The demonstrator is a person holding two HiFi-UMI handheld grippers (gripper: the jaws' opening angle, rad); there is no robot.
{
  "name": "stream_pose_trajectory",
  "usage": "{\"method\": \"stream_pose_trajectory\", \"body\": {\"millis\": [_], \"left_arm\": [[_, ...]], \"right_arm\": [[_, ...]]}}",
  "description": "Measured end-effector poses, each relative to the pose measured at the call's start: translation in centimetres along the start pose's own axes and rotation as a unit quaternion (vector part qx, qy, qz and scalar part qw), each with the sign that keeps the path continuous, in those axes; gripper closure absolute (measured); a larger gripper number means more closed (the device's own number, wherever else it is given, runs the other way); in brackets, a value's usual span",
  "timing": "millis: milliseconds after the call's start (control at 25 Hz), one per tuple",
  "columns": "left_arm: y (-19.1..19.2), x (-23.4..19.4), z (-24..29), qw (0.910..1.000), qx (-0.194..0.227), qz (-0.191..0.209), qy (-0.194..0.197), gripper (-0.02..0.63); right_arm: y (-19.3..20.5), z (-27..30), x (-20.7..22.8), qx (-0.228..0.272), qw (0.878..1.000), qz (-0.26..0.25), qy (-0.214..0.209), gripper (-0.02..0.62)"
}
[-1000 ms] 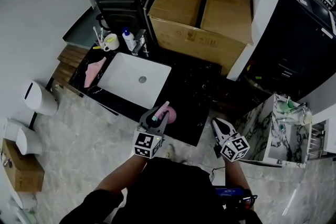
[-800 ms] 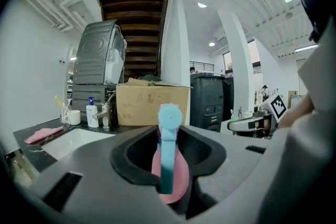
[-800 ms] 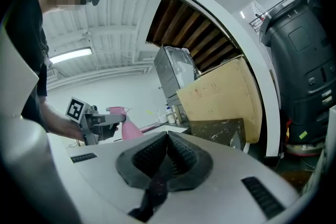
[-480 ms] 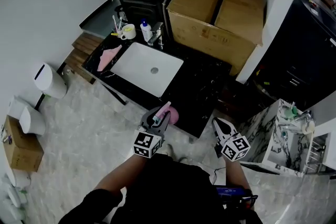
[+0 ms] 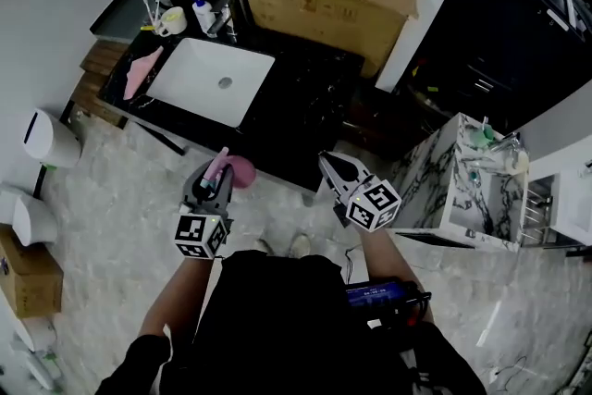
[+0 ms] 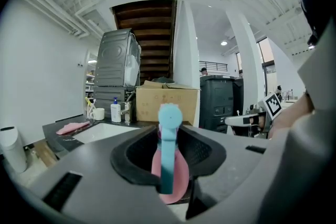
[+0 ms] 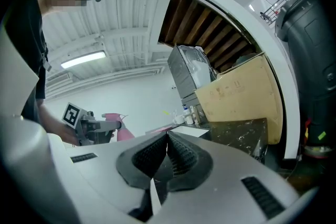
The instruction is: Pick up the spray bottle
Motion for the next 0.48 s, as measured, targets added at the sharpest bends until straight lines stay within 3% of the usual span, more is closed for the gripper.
{"method": "stream_pose_trajectory", "body": {"millis": [480], "left_arm": [[2.3, -5.5, -5.9, 0.9989, 0.010, -0.022, -0.040, 0.477]], "right_arm": [[0.3, 3.7, -4.9, -0.010, 1.000, -0.014, -0.013, 0.569]]}}
Point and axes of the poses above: the fingertips, and each gripper's own axes: z forward along the fingers, x to its right, y out of its underside, the point moved 4 cm from there along -z, backward along the fingers, and after that the axes turned 3 degrees about y, right-handed, at the moved point
